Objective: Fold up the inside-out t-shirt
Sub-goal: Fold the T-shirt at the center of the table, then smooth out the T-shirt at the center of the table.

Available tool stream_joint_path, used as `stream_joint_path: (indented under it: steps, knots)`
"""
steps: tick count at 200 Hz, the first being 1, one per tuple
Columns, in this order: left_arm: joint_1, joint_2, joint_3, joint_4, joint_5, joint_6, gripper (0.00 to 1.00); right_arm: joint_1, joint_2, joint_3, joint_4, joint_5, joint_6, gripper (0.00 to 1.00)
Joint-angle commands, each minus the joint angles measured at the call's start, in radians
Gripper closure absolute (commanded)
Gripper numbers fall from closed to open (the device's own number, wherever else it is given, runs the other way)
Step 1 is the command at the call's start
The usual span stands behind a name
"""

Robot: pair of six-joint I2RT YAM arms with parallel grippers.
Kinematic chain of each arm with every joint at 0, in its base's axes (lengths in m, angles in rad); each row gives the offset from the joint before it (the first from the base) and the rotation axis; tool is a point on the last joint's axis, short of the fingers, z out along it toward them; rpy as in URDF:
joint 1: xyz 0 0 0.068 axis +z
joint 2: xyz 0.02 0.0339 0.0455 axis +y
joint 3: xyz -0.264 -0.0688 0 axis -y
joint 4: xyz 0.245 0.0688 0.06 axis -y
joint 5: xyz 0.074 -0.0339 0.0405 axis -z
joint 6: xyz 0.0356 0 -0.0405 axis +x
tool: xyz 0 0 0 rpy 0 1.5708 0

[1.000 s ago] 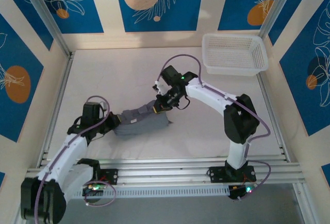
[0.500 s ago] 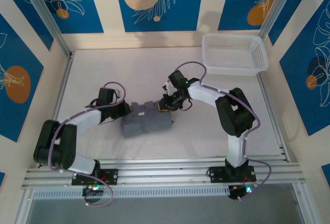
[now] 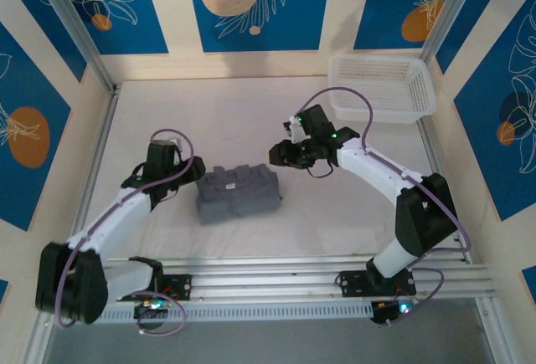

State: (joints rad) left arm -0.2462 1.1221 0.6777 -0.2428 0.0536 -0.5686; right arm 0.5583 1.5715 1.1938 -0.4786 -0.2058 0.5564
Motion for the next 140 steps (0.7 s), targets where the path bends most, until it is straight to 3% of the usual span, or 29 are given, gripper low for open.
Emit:
stream_joint_path:
  steps: [1, 12, 29, 49, 67, 98, 114, 140]
  knots:
    - [-0.056, -0.076, -0.022, -0.052, 0.102, -0.033, 0.50, 0.104, 0.000, -0.044, 0.028, 0.003, 0.052, 0.64]
    - [-0.149, -0.080, -0.043, 0.001, 0.137, -0.060, 0.55, 0.144, 0.021, -0.074, 0.099, -0.015, 0.077, 0.67]
    - [-0.282, -0.010, -0.048, 0.023, 0.083, -0.065, 0.57, 0.182, 0.079, -0.113, 0.155, 0.048, 0.070, 0.69]
    - [-0.291, 0.127, -0.080, 0.029, -0.034, -0.105, 0.58, 0.205, 0.177, -0.148, 0.127, 0.248, 0.020, 0.73]
    - [-0.284, 0.213, -0.097, 0.066, -0.094, -0.089, 0.55, 0.204, 0.211, -0.140, 0.079, 0.209, 0.023, 0.76]
    - [-0.283, 0.146, -0.109, 0.127, -0.073, -0.066, 0.42, 0.218, 0.066, -0.187, 0.120, 0.178, 0.072, 0.72]
    - [-0.283, 0.074, -0.097, 0.110, -0.080, -0.037, 0.27, 0.222, -0.007, -0.219, 0.128, 0.245, 0.109, 0.68]
    - [-0.283, -0.086, -0.074, 0.060, -0.030, 0.012, 0.14, 0.209, -0.128, -0.331, 0.141, 0.414, 0.291, 0.63]
